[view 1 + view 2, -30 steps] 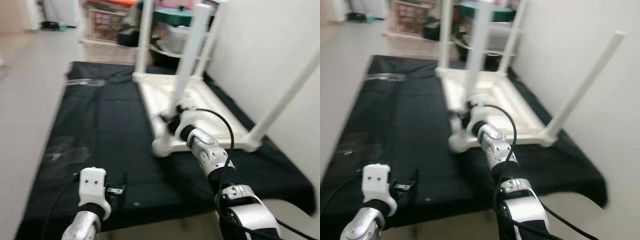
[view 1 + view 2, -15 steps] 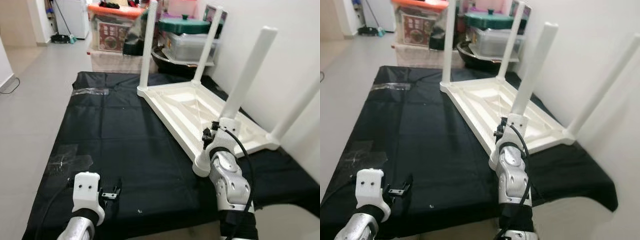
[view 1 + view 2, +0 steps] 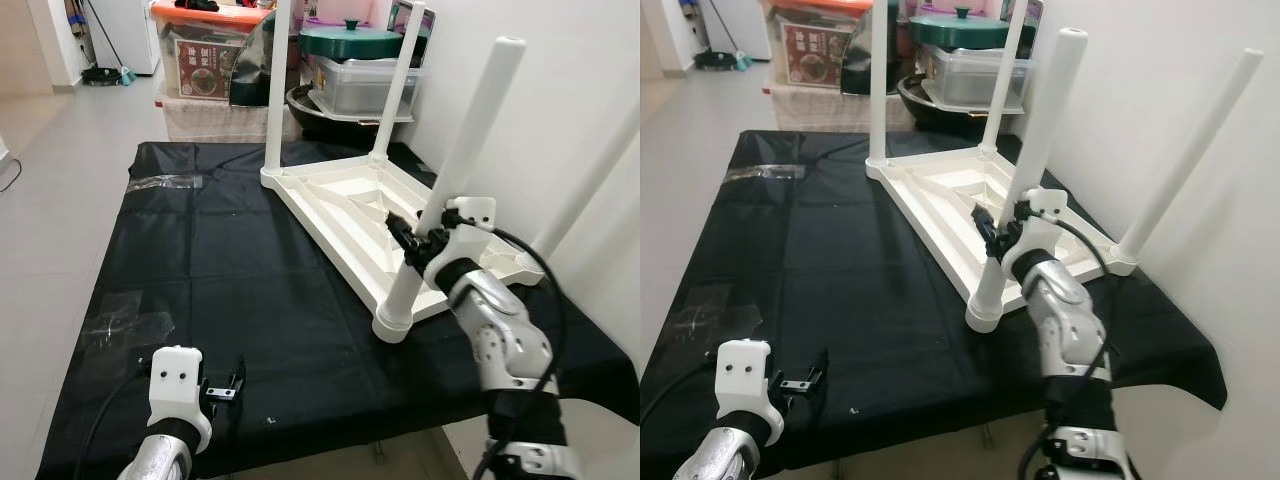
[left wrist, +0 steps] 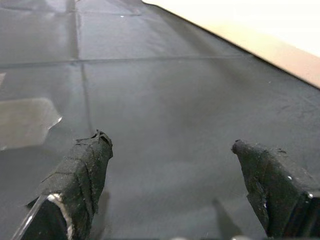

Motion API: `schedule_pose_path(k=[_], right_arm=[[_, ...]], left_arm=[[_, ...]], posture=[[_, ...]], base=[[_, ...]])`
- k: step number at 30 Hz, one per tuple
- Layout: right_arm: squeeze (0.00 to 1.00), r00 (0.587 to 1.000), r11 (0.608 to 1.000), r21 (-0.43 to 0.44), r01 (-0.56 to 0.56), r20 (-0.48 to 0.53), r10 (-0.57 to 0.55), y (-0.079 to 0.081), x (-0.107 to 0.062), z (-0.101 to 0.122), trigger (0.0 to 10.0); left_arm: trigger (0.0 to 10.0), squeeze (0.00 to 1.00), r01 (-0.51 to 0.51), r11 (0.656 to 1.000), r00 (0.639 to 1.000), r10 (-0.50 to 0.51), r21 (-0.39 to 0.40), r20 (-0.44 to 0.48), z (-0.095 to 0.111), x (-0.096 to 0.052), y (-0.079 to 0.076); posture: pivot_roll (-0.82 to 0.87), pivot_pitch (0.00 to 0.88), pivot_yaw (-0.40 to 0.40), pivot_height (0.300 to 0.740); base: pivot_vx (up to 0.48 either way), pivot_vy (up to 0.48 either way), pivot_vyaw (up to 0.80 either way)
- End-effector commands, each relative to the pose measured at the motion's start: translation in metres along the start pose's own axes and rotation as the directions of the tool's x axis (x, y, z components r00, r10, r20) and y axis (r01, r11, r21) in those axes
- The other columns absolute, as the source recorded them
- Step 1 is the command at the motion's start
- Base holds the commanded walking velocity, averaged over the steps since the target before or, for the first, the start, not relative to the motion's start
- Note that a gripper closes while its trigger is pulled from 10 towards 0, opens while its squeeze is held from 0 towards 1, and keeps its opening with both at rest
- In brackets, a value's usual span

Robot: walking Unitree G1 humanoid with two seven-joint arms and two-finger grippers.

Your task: Building children table

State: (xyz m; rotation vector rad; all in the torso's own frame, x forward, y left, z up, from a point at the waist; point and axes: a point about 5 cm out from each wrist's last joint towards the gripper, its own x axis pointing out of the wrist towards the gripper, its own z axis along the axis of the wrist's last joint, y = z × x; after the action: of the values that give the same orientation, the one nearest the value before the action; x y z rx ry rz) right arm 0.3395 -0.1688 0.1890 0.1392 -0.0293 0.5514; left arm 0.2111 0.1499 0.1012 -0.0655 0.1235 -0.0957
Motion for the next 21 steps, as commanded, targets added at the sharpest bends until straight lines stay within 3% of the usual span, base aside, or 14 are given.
schedule_pose_path(k=[1,6,7,8,9,10,11,14,15,16,18,19,20,21], right_arm=[[0.00,0.969,0.974,0.038,-0.224,-0.097,0.226,0.021,0.005,-0.027,10.0],[0.00,0.923,0.937,0.071,-0.342,-0.159,0.349,0.036,0.013,-0.048,10.0],[0.00,0.931,0.940,0.083,-0.330,-0.137,0.339,0.038,0.021,-0.048,5.0],[0.00,0.938,0.944,0.089,-0.317,-0.118,0.326,0.038,0.025,-0.047,5.0],[0.00,0.962,0.963,0.108,-0.248,-0.089,0.258,0.034,0.033,-0.044,1.1],[0.00,0.975,0.972,0.125,-0.201,-0.073,0.211,0.031,0.037,-0.042,1.1],[0.00,0.992,0.988,0.124,-0.096,-0.068,0.105,0.025,0.042,-0.040,0.0],[0.00,0.997,0.992,0.122,-0.032,-0.064,0.040,0.021,0.045,-0.039,0.0],[0.00,0.987,0.984,0.111,0.139,-0.098,-0.128,0.011,0.046,-0.040,0.0],[0.00,0.882,0.885,0.095,0.456,-0.184,-0.434,-0.011,0.037,-0.048,0.0],[0.00,0.882,0.885,0.095,0.456,-0.184,-0.434,-0.011,0.037,-0.048,0.0],[0.00,0.704,0.725,0.005,0.689,-0.244,-0.667,-0.027,0.014,-0.058,0.0],[0.00,0.704,0.725,0.005,0.689,-0.244,-0.667,-0.027,0.014,-0.058,0.0],[0.00,0.552,0.582,-0.072,0.810,-0.242,-0.798,-0.028,-0.009,-0.063,0.0]], left_arm=[[10.0,0.00,0.013,1.000,1.000,-0.013,-0.021,-0.001,-0.002,0.002,-0.005],[10.0,0.00,0.019,1.000,1.000,-0.019,-0.017,-0.001,-0.002,0.001,-0.006],[10.0,0.00,0.018,1.000,1.000,-0.018,-0.015,-0.001,-0.002,0.001,-0.006],[10.0,0.00,0.017,1.000,1.000,-0.017,-0.014,0.000,-0.001,0.001,-0.006],[10.0,0.00,0.016,1.000,1.000,-0.016,-0.012,0.001,-0.001,0.001,-0.007],[10.0,0.00,0.016,1.000,1.000,-0.016,-0.011,0.002,-0.001,0.001,-0.007],[10.0,0.00,0.013,1.000,1.000,-0.013,-0.010,0.004,0.000,0.001,-0.006],[10.0,0.00,0.012,1.000,1.000,-0.011,-0.009,0.006,0.000,0.001,-0.006],[10.0,0.00,0.008,1.000,1.000,-0.008,-0.007,0.005,0.000,0.000,-0.005],[10.0,0.00,0.002,1.000,1.000,-0.002,-0.006,0.003,-0.001,-0.001,-0.004],[10.0,0.00,0.002,1.000,1.000,-0.002,-0.006,0.003,-0.001,-0.001,-0.004],[10.0,0.00,-0.001,1.000,1.000,0.001,-0.007,0.002,-0.001,-0.001,-0.003],[10.0,0.00,-0.001,1.000,1.000,0.001,-0.007,0.002,-0.001,-0.001,-0.003],[10.0,0.00,0.000,1.000,1.000,0.000,-0.008,-0.001,-0.002,-0.002,-0.003]], posture=[[0.15,0.000,-0.137,0.740],[0.17,0.000,-0.146,0.740],[0.18,0.000,-0.149,0.740],[0.18,0.000,-0.150,0.740],[0.19,0.000,-0.153,0.740],[0.19,0.000,-0.153,0.740],[0.19,0.000,-0.156,0.740],[0.19,0.000,-0.156,0.740],[0.20,0.000,-0.162,0.740],[0.19,0.000,-0.165,0.740],[0.19,0.000,-0.165,0.740],[0.18,0.000,-0.166,0.740],[0.18,0.000,-0.166,0.740],[0.18,0.000,-0.160,0.740]], base=[[0.000,0.000,0.00],[0.000,0.000,0.00],[0.000,0.000,0.00],[0.000,0.000,0.00],[0.000,0.000,0.00],[0.000,0.000,0.00],[0.000,0.000,0.00],[0.000,0.000,0.00],[0.000,0.000,0.00],[0.000,0.000,0.00],[0.000,0.000,0.00],[0.000,0.000,0.00],[0.000,0.000,0.00],[0.000,0.000,0.00]])
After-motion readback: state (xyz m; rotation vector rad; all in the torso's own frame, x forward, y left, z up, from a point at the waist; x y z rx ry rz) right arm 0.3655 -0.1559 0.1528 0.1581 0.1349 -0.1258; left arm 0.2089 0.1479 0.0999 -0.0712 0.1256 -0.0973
